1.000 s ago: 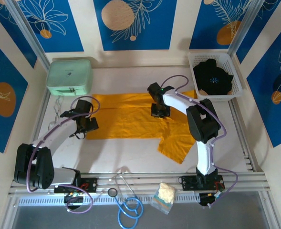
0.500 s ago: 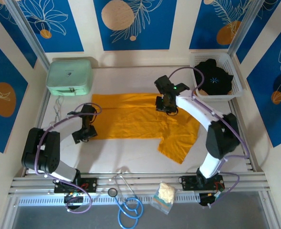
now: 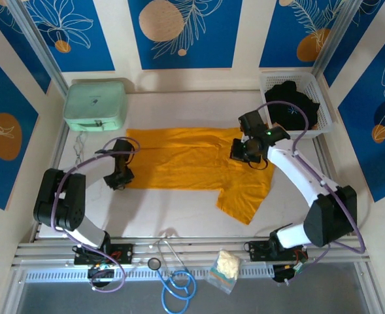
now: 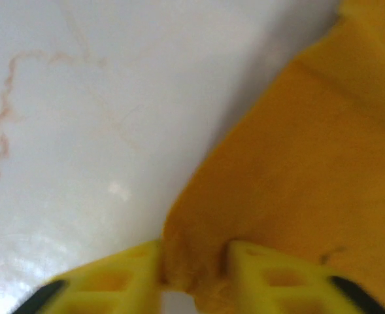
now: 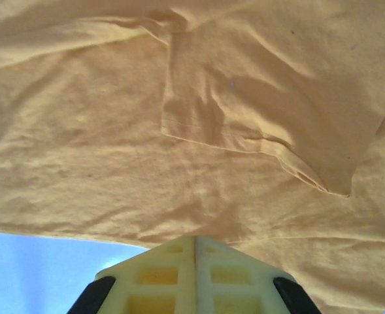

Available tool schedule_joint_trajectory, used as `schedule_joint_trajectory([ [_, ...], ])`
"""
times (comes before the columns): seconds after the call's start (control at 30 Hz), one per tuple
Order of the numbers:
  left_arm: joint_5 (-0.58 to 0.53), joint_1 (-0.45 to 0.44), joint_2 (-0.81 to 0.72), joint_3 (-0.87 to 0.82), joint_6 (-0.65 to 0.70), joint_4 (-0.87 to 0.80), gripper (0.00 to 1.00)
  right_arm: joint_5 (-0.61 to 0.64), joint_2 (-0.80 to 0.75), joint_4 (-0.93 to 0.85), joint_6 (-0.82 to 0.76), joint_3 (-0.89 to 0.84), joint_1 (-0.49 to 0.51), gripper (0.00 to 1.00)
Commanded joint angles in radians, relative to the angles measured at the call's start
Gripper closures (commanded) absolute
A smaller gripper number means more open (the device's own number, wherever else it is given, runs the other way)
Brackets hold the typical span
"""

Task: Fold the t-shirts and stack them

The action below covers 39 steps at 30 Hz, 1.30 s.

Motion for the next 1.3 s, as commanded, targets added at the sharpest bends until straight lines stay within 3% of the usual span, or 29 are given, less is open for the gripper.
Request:
schedule_joint_trajectory([
  [0.0, 0.013, 0.007, 0.058, -0.002, 0.015, -0.008, 0.9, -0.104, -0.108, 0.024, -0.147, 0.008, -0.036, 0.94],
  [0.07, 0.015, 0.007, 0.061, 0.003, 0.025, -0.002, 1.0, -0.11, -0.164, 0.026, -0.229, 0.015, -0.049, 0.93],
  [0.23, 0.012, 0.008, 0.024, -0.005, 0.045, 0.005, 1.0, -0.122, -0.246, -0.056, -0.462, 0.039, -0.051, 0.87],
  [0.4, 0.023, 0.008, -0.051, -0.026, 0.063, 0.013, 1.0, 0.023, -0.312, -0.184, -0.902, -0.091, 0.107, 0.88],
  [0.5, 0.041, 0.007, -0.1, -0.051, 0.07, 0.033, 1.0, 0.129, -0.339, -0.27, -1.099, -0.196, 0.178, 0.89],
  [0.57, 0.061, 0.009, -0.126, -0.068, 0.072, 0.053, 1.0, 0.129, -0.367, -0.348, -1.184, -0.255, 0.259, 0.89],
  [0.63, 0.08, 0.009, -0.147, -0.08, 0.074, 0.069, 1.0, 0.097, -0.39, -0.411, -1.225, -0.292, 0.309, 0.89],
  [0.73, 0.096, 0.008, -0.17, -0.089, 0.081, 0.085, 1.0, 0.047, -0.412, -0.434, -1.232, -0.347, 0.351, 0.72],
  [0.8, 0.099, 0.008, -0.183, -0.091, 0.089, 0.085, 1.0, 0.01, -0.414, -0.403, -1.242, -0.393, 0.377, 0.69],
  [1.0, 0.103, 0.01, -0.234, -0.099, 0.102, 0.081, 1.0, -0.059, -0.322, -0.272, -1.229, -0.506, 0.474, 0.68],
  [1.27, 0.108, 0.014, -0.262, -0.111, 0.111, 0.08, 1.0, -0.041, -0.219, -0.171, -1.249, -0.566, 0.474, 0.69],
])
